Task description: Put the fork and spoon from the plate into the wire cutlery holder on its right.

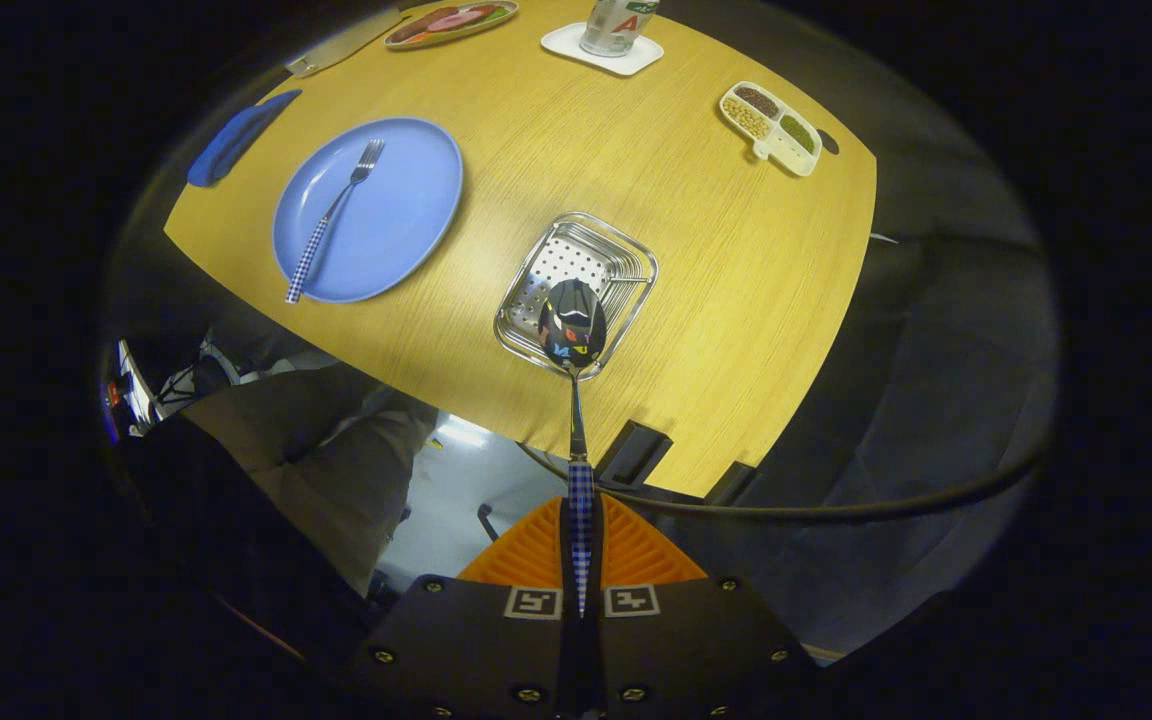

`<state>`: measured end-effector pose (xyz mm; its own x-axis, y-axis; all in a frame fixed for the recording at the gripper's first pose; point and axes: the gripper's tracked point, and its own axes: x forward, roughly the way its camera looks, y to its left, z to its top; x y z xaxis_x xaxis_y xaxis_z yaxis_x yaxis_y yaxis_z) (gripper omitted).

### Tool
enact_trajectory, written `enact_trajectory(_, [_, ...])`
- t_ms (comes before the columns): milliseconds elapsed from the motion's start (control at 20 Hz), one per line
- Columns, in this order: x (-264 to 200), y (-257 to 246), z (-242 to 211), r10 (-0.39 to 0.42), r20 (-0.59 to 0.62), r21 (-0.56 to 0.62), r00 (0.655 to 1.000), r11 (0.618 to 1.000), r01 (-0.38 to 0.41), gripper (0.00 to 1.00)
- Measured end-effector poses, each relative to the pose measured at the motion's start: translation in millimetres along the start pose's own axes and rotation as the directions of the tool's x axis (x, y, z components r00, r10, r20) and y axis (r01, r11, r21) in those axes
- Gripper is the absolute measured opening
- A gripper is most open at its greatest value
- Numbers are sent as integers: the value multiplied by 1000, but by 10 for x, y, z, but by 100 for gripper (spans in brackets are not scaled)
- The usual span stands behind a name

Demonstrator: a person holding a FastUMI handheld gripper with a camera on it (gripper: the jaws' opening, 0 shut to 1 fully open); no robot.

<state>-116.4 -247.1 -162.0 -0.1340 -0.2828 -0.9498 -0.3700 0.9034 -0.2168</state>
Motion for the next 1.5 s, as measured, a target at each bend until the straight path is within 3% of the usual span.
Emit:
enact_trajectory(300, [131, -43, 89, 4, -126, -55, 992, 998, -11, 1])
enact_trajectory(700, [334, -54, 394, 62, -263, -24, 963, 997, -71, 1])
enact_trajectory(850, [397, -19, 529, 92, -275, -1, 957, 995, -96, 1])
enact_trajectory(950, [427, -8, 589, 100, -267, 6, 958, 995, -103, 9])
enact_trajectory(1100, [453, -2, 644, 116, -251, 24, 961, 993, -114, 10])
enact_trajectory(1150, [438, 6, 654, 122, -248, 26, 961, 993, -119, 15])
enact_trajectory(1200, [434, 17, 631, 127, -246, 29, 961, 992, -124, 27])
enact_trajectory(1250, [421, 18, 623, 129, -239, 32, 962, 992, -125, 31])
enact_trajectory(1300, [404, 11, 620, 134, -231, 36, 964, 991, -129, 46])
enact_trajectory(1350, [386, 9, 592, 137, -227, 40, 964, 991, -131, 50])
enact_trajectory(1400, [359, 8, 573, 140, -221, 45, 965, 990, -133, 69])
enact_trajectory(1500, [283, -16, 522, 135, -194, 59, 972, 990, -126, 83])
